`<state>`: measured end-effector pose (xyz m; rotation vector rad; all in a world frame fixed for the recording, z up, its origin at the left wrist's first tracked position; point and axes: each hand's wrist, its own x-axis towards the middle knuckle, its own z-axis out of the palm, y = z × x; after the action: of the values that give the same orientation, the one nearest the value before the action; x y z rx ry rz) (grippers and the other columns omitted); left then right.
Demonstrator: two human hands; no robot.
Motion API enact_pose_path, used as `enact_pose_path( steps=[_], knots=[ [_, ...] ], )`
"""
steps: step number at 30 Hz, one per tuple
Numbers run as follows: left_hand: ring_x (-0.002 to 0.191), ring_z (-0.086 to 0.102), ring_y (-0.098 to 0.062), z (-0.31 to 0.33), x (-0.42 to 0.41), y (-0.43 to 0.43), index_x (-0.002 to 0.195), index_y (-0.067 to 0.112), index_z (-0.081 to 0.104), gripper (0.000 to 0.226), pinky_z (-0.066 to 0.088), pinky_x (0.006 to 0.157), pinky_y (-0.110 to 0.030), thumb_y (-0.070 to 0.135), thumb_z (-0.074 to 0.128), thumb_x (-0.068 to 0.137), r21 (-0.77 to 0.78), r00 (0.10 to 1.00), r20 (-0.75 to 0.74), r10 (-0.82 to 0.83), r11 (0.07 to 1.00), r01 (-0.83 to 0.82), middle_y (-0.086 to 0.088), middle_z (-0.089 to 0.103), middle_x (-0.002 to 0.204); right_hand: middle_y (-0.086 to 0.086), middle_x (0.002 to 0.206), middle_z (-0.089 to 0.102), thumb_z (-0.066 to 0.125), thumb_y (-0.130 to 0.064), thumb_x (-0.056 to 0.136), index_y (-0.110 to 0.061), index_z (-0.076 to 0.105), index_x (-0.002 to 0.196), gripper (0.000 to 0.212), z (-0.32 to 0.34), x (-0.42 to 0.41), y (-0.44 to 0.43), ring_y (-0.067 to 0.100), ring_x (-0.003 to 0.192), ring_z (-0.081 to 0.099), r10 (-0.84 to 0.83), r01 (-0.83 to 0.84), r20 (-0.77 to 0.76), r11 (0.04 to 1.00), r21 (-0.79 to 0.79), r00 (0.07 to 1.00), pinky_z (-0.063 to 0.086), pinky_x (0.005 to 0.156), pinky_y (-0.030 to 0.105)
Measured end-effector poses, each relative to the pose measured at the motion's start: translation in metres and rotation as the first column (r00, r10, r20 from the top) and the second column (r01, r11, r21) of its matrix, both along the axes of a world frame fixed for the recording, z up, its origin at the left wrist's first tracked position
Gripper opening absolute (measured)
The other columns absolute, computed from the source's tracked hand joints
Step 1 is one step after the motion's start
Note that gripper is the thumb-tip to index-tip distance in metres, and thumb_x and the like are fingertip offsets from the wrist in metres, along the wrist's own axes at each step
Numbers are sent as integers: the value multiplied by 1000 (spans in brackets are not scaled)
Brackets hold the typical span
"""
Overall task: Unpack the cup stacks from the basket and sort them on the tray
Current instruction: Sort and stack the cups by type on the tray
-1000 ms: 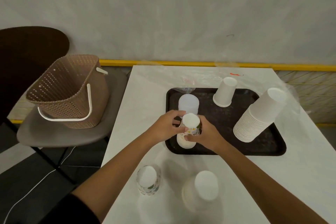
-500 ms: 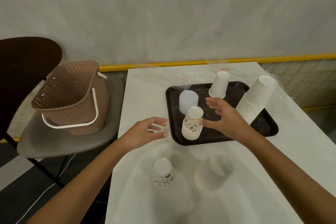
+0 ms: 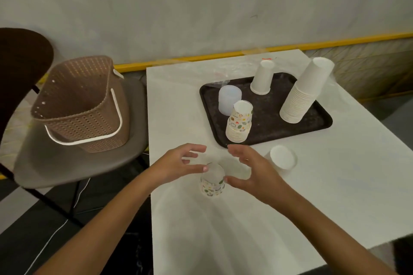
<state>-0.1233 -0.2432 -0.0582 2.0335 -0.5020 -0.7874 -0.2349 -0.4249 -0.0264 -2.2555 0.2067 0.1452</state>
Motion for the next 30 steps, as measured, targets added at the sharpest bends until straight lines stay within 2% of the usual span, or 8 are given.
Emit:
enact_pose_path(
  steps=[3,9,13,16,20,23,26,30],
  knots=[
    [118,48,-8,-6,-3,2,122,33,51,53,41,101,-24,33,73,74,19,999,-12,-36,999,36,14,50,130,-8,140,43,73,-26,76,-27,33,136,73,-26,0,11,6,121,42,-22,23,-72,1000,19,997,36,96,17],
    [113,47,-8,-18,-10,-3,130,28,46,64,39,95,-21,21,77,74,47,995,-52,-82,995,84,12,47,132,1,139,42,80,-17,69,-15,30,138,85,-76,12,24,14,122,44,-64,84,-148,987,134,987,38,96,20],
    [110,47,-9,-27,-15,-8,131,26,46,67,41,92,-22,17,77,73,52,995,-68,-74,996,78,8,47,135,-1,124,52,81,-16,66,-14,42,128,73,-91,16,30,14,110,52,-112,130,-105,974,187,988,43,86,18],
    [118,48,-15,-29,-16,-9,132,24,46,66,44,99,-31,15,76,74,48,997,-59,-45,998,48,3,47,137,-1,124,53,80,-19,69,-16,44,127,68,-94,18,31,14,111,51,-114,127,-85,978,166,990,45,92,23],
    [119,49,-17,-21,-16,-7,130,25,48,63,47,98,-34,17,76,75,15,999,-31,-21,1000,21,4,49,135,-2,125,54,80,-21,69,-18,45,128,68,-84,18,30,13,111,51,-109,116,-47,977,178,993,45,91,20],
    [115,52,-14,-6,-14,-3,126,29,51,59,50,93,-31,20,77,74,-42,1000,15,-15,999,16,11,52,126,-7,119,53,79,-21,71,-19,44,128,67,-63,19,28,7,106,49,-81,81,-7,982,169,997,42,83,9],
    [112,55,-13,19,-10,0,122,31,55,57,53,91,-34,19,78,71,-137,999,50,-3,990,10,12,55,123,-13,111,51,79,-22,70,-20,45,127,67,-32,21,26,2,97,50,-63,52,80,990,132,995,41,73,0],
    [106,58,-6,64,-2,-6,112,41,57,53,54,86,-26,18,79,69,-252,991,131,25,968,9,18,58,117,-13,103,54,81,-20,67,-16,51,124,64,17,27,17,2,92,53,-71,51,246,995,86,967,43,77,4]
  ],
)
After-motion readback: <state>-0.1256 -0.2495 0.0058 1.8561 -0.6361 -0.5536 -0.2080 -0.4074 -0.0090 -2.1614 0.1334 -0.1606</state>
